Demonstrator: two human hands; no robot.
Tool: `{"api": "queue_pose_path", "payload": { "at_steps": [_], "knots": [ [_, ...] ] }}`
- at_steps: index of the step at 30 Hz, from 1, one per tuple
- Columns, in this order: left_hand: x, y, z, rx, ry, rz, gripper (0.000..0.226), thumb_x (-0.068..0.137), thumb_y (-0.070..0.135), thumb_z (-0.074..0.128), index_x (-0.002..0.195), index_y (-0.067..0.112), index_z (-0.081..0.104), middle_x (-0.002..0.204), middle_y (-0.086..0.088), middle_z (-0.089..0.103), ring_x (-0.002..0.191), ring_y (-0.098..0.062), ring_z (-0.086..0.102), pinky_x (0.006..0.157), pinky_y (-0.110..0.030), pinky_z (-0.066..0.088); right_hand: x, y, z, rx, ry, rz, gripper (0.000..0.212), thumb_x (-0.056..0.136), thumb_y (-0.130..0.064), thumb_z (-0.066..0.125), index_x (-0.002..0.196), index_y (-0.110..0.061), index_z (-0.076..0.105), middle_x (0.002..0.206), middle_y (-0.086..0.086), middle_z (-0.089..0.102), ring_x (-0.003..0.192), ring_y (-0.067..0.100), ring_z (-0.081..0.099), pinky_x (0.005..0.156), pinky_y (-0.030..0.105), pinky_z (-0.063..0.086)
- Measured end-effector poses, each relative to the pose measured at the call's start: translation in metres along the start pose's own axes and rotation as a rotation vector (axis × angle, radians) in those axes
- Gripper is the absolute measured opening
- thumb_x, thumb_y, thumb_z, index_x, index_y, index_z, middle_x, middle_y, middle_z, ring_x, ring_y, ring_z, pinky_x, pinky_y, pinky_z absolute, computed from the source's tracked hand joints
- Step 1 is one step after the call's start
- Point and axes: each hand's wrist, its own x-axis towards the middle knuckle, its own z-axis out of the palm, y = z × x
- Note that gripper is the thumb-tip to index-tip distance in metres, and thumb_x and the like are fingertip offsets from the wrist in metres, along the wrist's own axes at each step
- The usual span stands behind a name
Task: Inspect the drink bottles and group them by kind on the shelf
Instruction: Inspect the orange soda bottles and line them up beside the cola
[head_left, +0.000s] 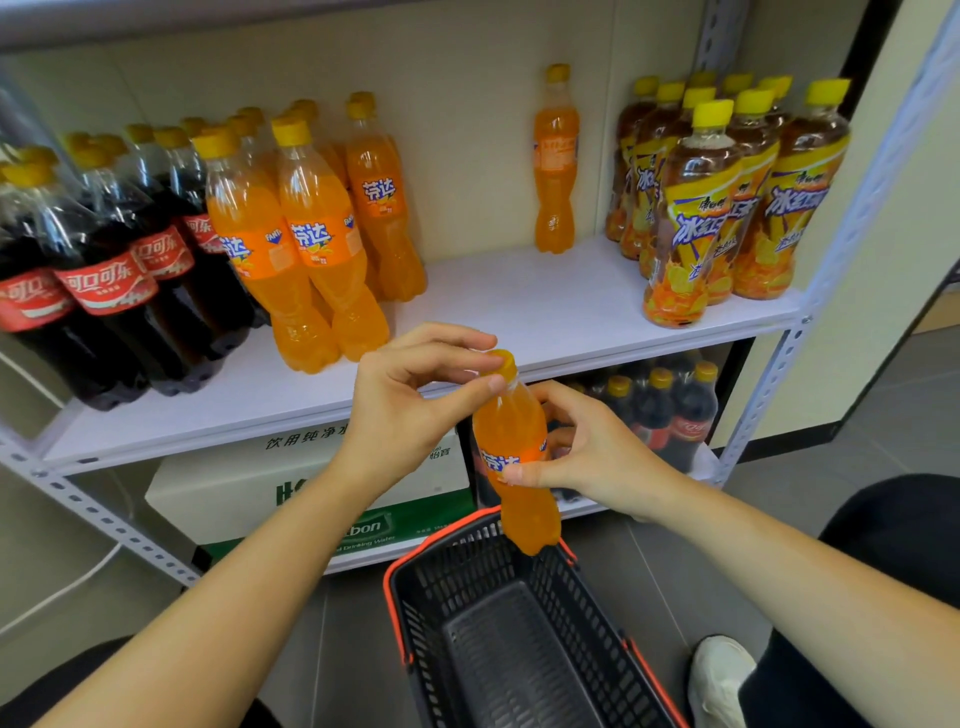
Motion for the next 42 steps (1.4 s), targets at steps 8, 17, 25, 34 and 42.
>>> {"api": "queue_pose_path", "payload": {
  "at_steps": [8, 17, 25, 34, 42],
  "knots": [
    [-0.001, -0.006, 0.001, 0.076, 0.034, -0.099, 0.026, 0.096, 0.007, 0.068, 0.118, 0.021, 0.072, 0.115, 0.001, 0.074, 0.101, -0.022, 0.072, 0.075, -0.045, 0.062, 0.003, -0.001, -0.005, 0.102, 0.022, 0.004, 0.057, 0.076, -0.030, 0.089, 0.126, -0.031, 0.061, 0.115, -0.004, 0.074, 0.103, 0.014, 0.073, 0.086, 0.037, 0.062],
    [-0.011, -0.016, -0.003, -0.017, -0.447, -0.527, 0.063, 0.083, 0.029, 0.079, 0.139, 0.038, 0.051, 0.113, 0.000, 0.074, 0.099, -0.016, 0.072, 0.083, -0.027, 0.057, 0.009, -0.017, -0.021, 0.435, 0.153, 0.088, 0.059, 0.074, -0.041, 0.081, 0.125, -0.019, 0.062, 0.112, 0.003, 0.077, 0.101, 0.024, 0.075, 0.076, 0.036, 0.061],
    [-0.019, -0.008, -0.008, -0.162, -0.411, -0.549, 0.095, 0.073, 0.008, 0.085, 0.152, 0.032, 0.039, 0.131, -0.002, 0.068, 0.111, -0.037, 0.067, 0.097, -0.046, 0.057, 0.022, -0.035, -0.030, 0.608, 0.264, 0.228, 0.055, 0.088, -0.053, 0.067, 0.128, -0.015, 0.062, 0.112, 0.009, 0.077, 0.101, 0.027, 0.075, 0.088, 0.047, 0.062],
    [-0.013, 0.004, -0.011, -0.366, -0.064, -0.508, 0.028, 0.088, 0.027, 0.066, 0.113, 0.027, 0.077, 0.109, -0.003, 0.076, 0.093, -0.019, 0.071, 0.078, -0.035, 0.061, 0.026, -0.041, -0.029, 0.785, 0.017, 0.206, 0.065, 0.082, -0.021, 0.076, 0.142, -0.017, 0.050, 0.120, 0.014, 0.073, 0.103, 0.032, 0.074, 0.080, 0.038, 0.061],
    [-0.012, 0.016, -0.008, -0.297, -0.062, -0.375, 0.065, 0.073, 0.014, 0.085, 0.133, 0.023, 0.063, 0.127, -0.002, 0.071, 0.100, -0.021, 0.075, 0.082, -0.026, 0.059, 0.030, -0.047, -0.017, 0.901, 0.144, 0.279, 0.072, 0.081, -0.033, 0.073, 0.143, -0.005, 0.052, 0.125, 0.019, 0.071, 0.104, 0.027, 0.074, 0.082, 0.033, 0.062]
  ]
}}
